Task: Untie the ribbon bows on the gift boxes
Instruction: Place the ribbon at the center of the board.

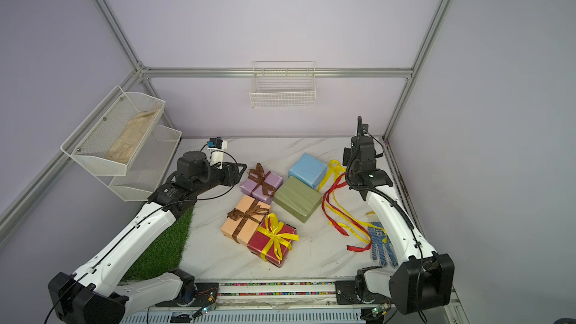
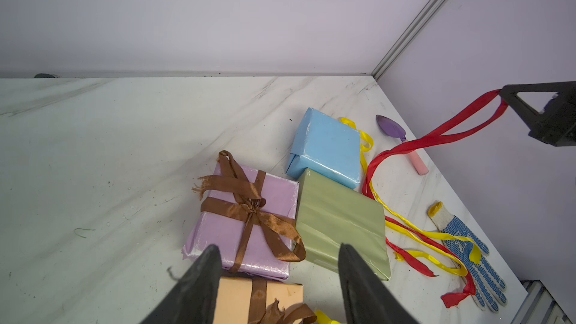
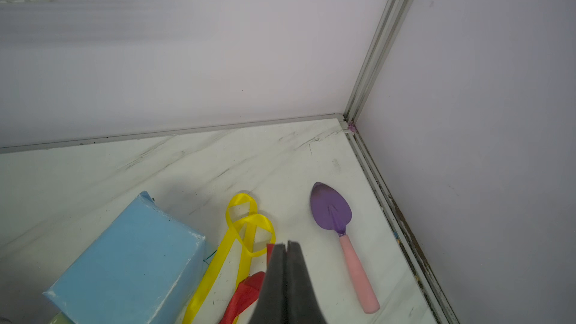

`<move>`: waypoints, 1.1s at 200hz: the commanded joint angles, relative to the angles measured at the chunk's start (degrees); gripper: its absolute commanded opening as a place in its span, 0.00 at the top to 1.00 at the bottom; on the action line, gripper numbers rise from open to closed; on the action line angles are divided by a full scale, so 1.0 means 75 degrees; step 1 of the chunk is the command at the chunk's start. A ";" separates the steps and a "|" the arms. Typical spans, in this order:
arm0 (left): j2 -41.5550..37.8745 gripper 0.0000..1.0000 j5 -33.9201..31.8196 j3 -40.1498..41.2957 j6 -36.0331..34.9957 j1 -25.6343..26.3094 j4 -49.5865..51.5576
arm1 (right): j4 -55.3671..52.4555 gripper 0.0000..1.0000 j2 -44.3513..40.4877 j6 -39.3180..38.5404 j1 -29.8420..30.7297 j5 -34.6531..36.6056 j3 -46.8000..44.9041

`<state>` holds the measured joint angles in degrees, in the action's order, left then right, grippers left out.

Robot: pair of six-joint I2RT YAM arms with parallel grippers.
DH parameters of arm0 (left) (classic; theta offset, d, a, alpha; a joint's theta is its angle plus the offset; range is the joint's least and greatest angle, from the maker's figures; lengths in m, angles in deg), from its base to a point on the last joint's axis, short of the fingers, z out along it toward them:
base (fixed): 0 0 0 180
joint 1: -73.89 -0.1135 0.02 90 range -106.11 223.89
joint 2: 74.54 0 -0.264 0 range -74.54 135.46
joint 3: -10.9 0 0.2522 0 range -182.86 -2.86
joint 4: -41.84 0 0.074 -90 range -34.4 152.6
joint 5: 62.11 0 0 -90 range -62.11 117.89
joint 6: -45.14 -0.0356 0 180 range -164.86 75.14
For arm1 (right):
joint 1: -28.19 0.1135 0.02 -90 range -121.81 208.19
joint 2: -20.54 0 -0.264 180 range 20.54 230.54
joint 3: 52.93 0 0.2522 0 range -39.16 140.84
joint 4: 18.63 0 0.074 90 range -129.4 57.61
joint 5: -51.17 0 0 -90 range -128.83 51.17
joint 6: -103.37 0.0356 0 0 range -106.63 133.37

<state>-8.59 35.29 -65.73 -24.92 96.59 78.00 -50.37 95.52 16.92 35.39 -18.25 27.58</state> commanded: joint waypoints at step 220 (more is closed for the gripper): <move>-0.0448 0.37 0.1320 0.1461 0.0025 0.0067 -0.0613 | -0.1693 0.78 0.3410 0.1011 -0.0376 -0.2906 0.1057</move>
<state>-10.27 43.12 -57.16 -24.42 96.92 75.48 -60.01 123.92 23.37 32.66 -39.01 34.66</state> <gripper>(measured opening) 0.624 0.135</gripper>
